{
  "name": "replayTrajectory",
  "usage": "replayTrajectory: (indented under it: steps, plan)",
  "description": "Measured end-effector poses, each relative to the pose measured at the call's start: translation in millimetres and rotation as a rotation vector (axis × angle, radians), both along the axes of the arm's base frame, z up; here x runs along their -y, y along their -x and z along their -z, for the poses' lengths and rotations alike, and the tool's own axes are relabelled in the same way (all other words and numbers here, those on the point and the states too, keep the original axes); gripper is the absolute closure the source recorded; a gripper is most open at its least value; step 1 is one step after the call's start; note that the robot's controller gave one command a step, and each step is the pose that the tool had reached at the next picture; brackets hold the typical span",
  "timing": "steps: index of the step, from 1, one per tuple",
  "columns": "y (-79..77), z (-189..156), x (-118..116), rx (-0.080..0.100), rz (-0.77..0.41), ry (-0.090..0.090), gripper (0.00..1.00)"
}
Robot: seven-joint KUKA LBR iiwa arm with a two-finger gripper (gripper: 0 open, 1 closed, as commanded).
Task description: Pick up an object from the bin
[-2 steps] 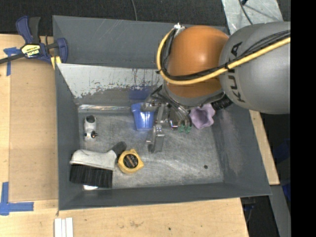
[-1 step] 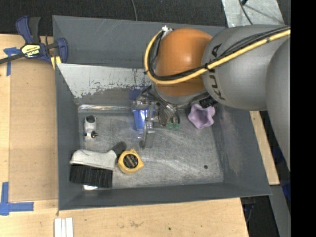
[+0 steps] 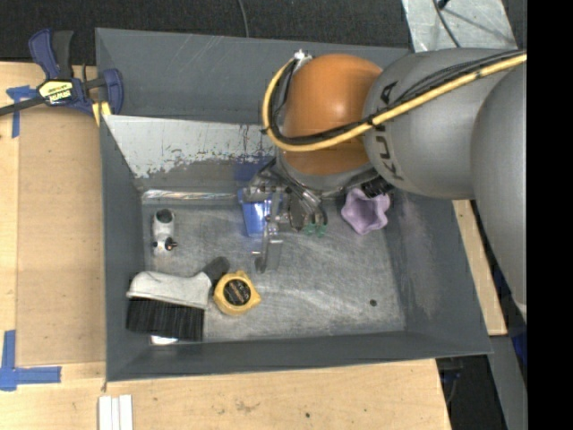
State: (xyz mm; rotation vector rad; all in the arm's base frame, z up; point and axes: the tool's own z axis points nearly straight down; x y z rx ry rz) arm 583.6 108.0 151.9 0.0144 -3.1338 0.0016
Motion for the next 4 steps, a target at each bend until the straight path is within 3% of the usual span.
replayTrajectory:
  steps: [1, 2, 3, 4]
  plan:
    - [-43.6, 67.3, 13.9, 0.013, -0.115, -0.002, 1.00]
    - [-43.6, 67.3, 14.0, 0.013, -0.115, -0.002, 0.00]
    - [-43.6, 67.3, 14.2, 0.012, -0.114, -0.002, 1.00]
    - [-43.7, 67.3, 14.2, 0.012, -0.114, -0.002, 0.00]
